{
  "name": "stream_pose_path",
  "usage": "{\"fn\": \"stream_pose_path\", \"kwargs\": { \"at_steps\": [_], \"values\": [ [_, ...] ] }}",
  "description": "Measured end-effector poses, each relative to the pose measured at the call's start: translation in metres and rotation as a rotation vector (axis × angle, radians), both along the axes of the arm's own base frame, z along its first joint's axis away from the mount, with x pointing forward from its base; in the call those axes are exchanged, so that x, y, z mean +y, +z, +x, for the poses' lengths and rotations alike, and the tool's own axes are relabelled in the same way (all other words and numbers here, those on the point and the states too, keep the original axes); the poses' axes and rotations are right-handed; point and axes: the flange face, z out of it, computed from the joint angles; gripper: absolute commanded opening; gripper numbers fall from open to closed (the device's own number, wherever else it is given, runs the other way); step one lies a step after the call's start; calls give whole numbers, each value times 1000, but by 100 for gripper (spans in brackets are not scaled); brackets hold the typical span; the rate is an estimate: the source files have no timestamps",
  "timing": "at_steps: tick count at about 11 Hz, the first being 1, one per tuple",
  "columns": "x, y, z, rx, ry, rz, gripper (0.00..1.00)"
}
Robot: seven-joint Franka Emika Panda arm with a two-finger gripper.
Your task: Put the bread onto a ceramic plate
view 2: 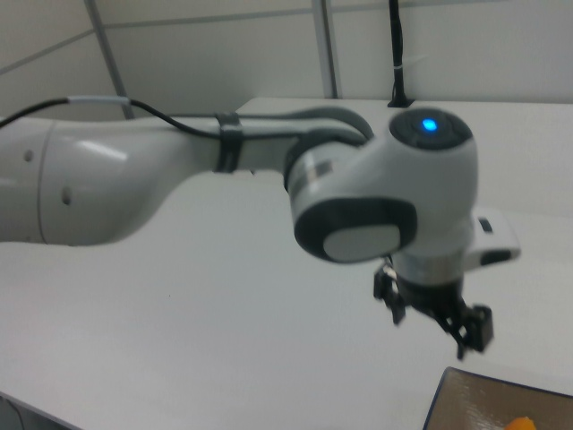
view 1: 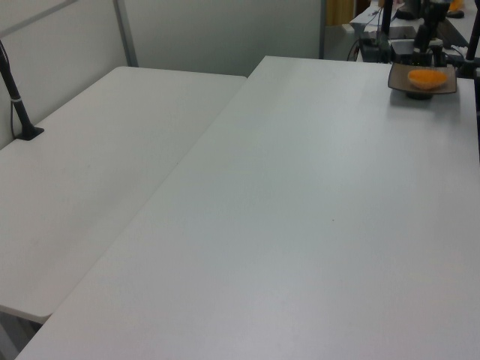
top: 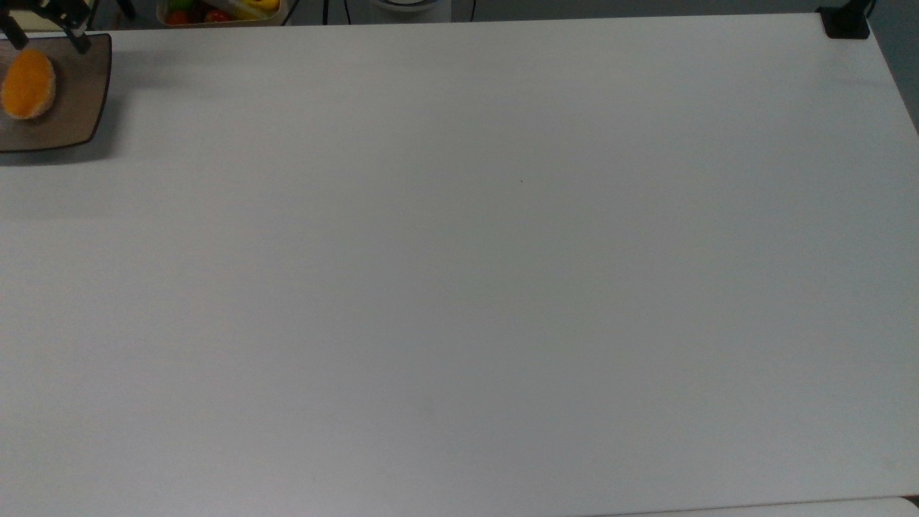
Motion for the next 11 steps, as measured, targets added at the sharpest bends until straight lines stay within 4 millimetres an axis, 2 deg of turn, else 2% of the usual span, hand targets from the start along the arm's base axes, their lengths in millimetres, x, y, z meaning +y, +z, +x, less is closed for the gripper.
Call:
{"fn": "stream_pose_path", "kwargs": {
  "at_steps": [2, 5, 7, 9, 11],
  "values": [
    [40, 28, 24, -39, -61, 43, 100],
    [114, 50, 60, -22, -78, 78, 100],
    [161, 66, 68, 38, -59, 68, 100],
    [219, 83, 79, 62, -35, 35, 100],
    [276, 91, 88, 80, -20, 9, 100]
  ]
}}
